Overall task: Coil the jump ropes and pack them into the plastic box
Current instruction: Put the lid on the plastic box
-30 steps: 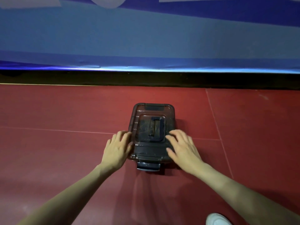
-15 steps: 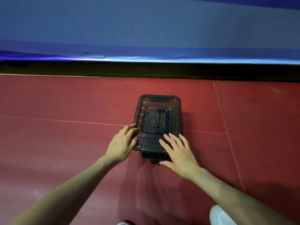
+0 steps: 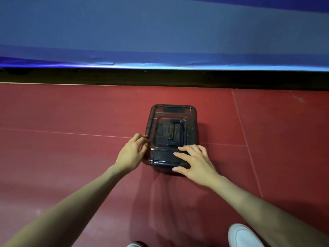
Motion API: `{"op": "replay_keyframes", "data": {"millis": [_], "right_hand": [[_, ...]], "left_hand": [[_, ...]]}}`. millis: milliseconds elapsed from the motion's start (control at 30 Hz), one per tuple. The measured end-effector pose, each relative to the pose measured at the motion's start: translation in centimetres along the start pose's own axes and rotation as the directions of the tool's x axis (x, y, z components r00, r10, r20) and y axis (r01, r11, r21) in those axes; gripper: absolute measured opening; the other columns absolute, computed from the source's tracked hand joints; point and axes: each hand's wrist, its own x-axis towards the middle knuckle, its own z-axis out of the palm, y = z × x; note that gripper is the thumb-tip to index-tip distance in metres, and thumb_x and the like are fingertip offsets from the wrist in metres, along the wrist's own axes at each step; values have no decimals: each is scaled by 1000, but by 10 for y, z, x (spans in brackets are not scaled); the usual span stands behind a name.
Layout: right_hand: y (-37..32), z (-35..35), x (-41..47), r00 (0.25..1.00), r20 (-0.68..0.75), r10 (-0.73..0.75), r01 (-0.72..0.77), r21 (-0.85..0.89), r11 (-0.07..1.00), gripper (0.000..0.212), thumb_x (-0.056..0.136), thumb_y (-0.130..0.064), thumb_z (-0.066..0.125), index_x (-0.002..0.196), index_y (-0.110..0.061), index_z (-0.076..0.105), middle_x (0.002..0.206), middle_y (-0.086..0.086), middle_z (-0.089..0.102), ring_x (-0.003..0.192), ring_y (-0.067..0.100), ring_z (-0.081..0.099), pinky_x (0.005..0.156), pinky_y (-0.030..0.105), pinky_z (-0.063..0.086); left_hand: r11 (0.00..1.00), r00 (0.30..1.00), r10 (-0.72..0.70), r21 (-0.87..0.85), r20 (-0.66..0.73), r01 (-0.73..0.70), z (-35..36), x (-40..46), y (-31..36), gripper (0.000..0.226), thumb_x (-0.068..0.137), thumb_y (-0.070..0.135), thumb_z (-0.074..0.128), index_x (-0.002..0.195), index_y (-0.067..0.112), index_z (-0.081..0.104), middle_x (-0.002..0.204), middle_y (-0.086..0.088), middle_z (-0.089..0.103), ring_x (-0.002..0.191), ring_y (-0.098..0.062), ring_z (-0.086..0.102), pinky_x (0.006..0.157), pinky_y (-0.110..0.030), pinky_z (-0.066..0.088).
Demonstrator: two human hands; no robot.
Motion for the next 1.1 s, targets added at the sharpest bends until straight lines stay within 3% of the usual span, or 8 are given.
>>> {"op": "replay_keyframes", "data": {"millis": [133,267,400,633,767,867,933,1100], "right_hand": [[10,-13,26,992,-125,-4,16,97,995,46,90,-48,44,111,-18,70,110,-4,63,108,17,51,95,36,34],[28,-25,83,977,-114,182,-168,121,978,31,96,-22,54,126,-16,60,124,0,55,119,19,43,93,29,26],[41,-40,153,955,-6,297,-296,65,953,50,96,-32,52,142,-16,41,144,4,41,132,24,34,106,39,25],[77,-56,217,878,204,432,-470,201,860,60,98,-51,43,145,-15,37,146,12,45,135,30,40,113,44,30],[90,-41,210,802,306,513,-580,196,791,59,101,-51,36,129,-4,57,132,13,58,126,31,49,101,36,36],[98,-36,211,779,352,519,-624,353,697,43,98,-44,52,109,-7,70,111,7,68,101,24,61,86,30,42],[102,-40,217,767,389,510,-641,421,642,33,94,-37,61,108,-8,70,108,8,69,97,22,62,86,29,45],[102,-39,221,867,292,404,-497,428,755,25,93,-25,65,114,-12,66,94,-2,62,87,10,56,73,21,40]], "left_hand": [[997,995,-61,-49,-74,58,-4,19,5,17,96,14,48,99,12,65,95,2,55,91,-22,54,80,-34,42],[990,978,-114,-103,-176,97,6,45,14,25,96,15,48,116,13,63,118,-2,57,113,-24,50,95,-36,40],[990,988,-140,-3,-69,140,15,76,21,47,100,28,43,146,20,38,157,2,26,139,-24,26,111,-43,28],[982,983,-180,58,31,178,26,118,12,54,102,40,32,153,26,19,162,8,7,146,-19,12,113,-47,22],[984,984,-177,37,23,176,41,116,12,53,103,41,31,152,26,22,162,12,2,145,-20,15,113,-47,26],[984,985,-174,50,6,173,44,116,11,52,102,41,32,152,26,24,161,13,1,143,-21,20,111,-46,29],[985,985,-172,33,2,172,44,116,11,52,102,39,33,152,25,25,161,13,2,141,-23,24,110,-45,31],[989,989,-148,2,-18,148,44,116,9,49,103,33,32,151,22,28,161,12,4,139,-24,29,110,-40,32]]}}
